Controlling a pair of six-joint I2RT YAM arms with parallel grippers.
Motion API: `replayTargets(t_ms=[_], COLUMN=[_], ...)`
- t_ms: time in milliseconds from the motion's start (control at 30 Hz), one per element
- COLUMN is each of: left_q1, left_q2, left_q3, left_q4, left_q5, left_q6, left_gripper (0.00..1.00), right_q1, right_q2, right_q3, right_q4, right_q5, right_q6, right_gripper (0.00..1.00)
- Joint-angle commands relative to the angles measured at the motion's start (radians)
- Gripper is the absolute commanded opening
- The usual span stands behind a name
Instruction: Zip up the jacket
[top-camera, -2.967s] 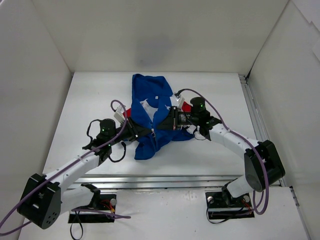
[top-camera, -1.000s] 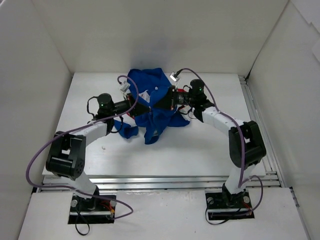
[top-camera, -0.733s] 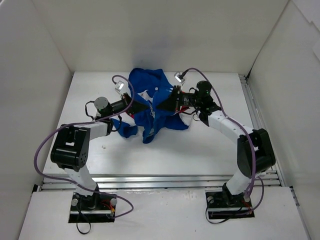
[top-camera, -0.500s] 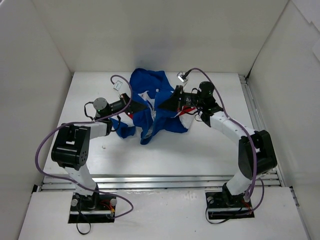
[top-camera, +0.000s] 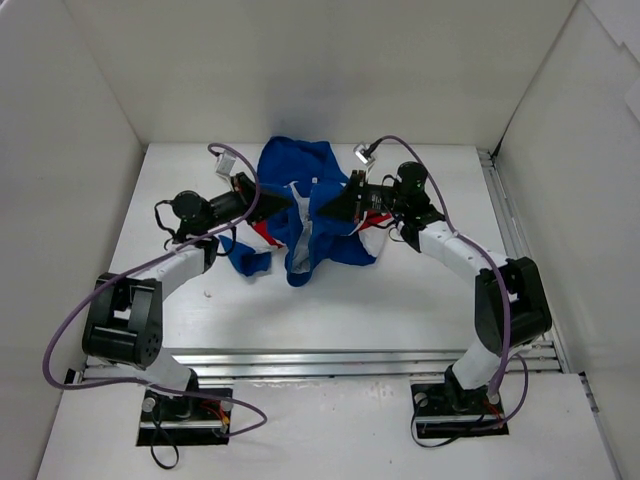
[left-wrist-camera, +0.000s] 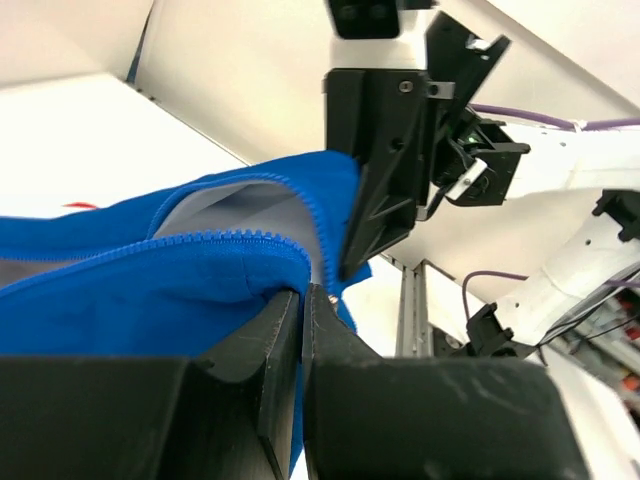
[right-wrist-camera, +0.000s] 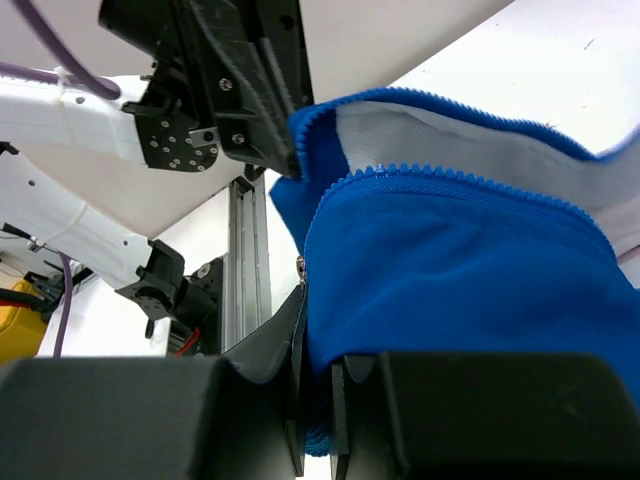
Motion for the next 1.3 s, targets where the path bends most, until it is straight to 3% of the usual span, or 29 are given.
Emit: replayTargets(t_ms=[0, 1267], left_q1=[-0.014, -0.051], left_q2=[-0.054, -0.041], left_q3=[0.05, 0.081], left_q4=[0.006, 0.011], left_q5=[-0.004, 0.072], left_q6=[0.104, 0.117], left_gripper=[0.0, 0.0], right_q1=[-0.004, 0.001], right_q2=[-0.005, 0.014], right_q3=[0.068, 0.105], right_q4=[0.108, 0.154], right_q5=[-0.014, -0.047], right_q6=[-0.006, 0.031], right_gripper=[0.0, 0.0])
